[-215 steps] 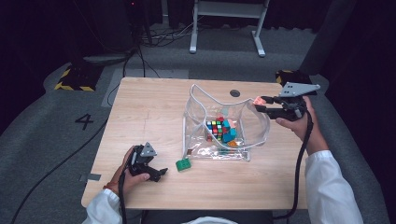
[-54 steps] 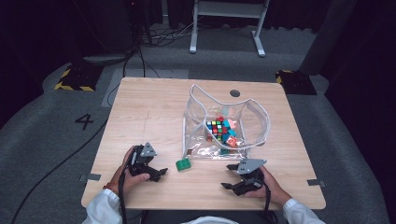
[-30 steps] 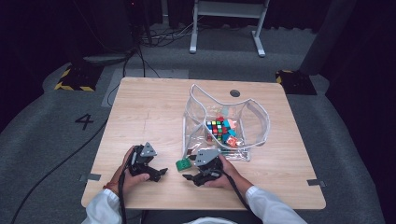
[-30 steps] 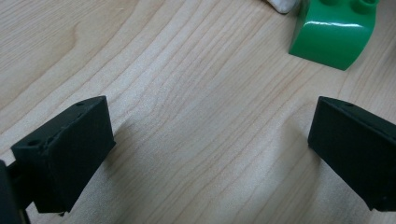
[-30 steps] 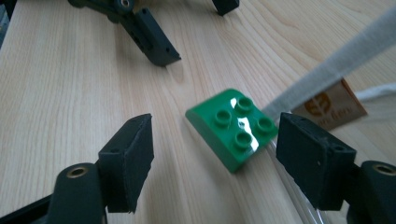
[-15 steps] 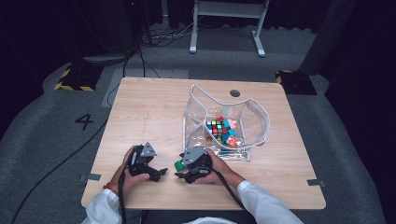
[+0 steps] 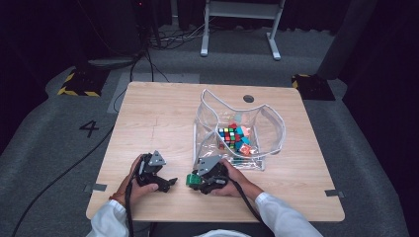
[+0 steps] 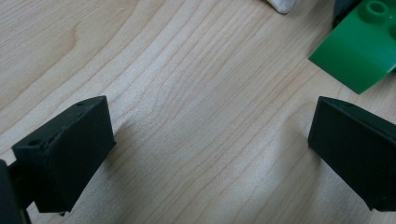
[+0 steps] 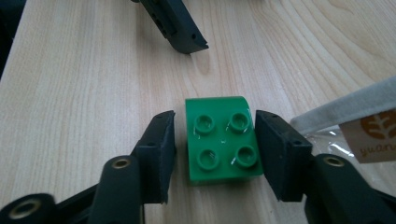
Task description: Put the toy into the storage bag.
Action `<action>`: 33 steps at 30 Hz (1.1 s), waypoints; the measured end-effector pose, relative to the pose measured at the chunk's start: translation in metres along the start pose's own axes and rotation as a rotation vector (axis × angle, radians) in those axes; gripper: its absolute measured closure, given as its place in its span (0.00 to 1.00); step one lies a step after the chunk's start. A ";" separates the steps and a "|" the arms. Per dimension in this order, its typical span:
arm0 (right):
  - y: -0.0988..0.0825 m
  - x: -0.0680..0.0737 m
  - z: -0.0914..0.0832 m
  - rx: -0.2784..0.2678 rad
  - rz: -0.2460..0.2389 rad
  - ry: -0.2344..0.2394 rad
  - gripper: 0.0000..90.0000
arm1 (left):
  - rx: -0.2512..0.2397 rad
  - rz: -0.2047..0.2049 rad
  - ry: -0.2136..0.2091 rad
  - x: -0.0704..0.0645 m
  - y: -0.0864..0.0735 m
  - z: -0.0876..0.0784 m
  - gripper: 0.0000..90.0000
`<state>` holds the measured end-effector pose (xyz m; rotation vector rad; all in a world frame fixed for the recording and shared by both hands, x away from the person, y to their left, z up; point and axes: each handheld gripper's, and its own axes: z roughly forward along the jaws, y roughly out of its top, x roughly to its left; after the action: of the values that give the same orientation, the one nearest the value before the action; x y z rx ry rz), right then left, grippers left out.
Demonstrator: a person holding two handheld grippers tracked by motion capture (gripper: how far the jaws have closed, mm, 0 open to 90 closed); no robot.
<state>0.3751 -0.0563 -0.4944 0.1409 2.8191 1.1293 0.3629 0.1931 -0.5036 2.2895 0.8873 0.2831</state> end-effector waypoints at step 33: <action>-0.089 0.008 -0.107 -0.034 0.149 -0.117 0.65 | 0.002 0.004 -0.001 0.000 0.000 0.000 0.00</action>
<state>0.3490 -0.1927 -0.4795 0.4062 2.7229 1.1564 0.3628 0.1931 -0.5035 2.2928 0.8834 0.2830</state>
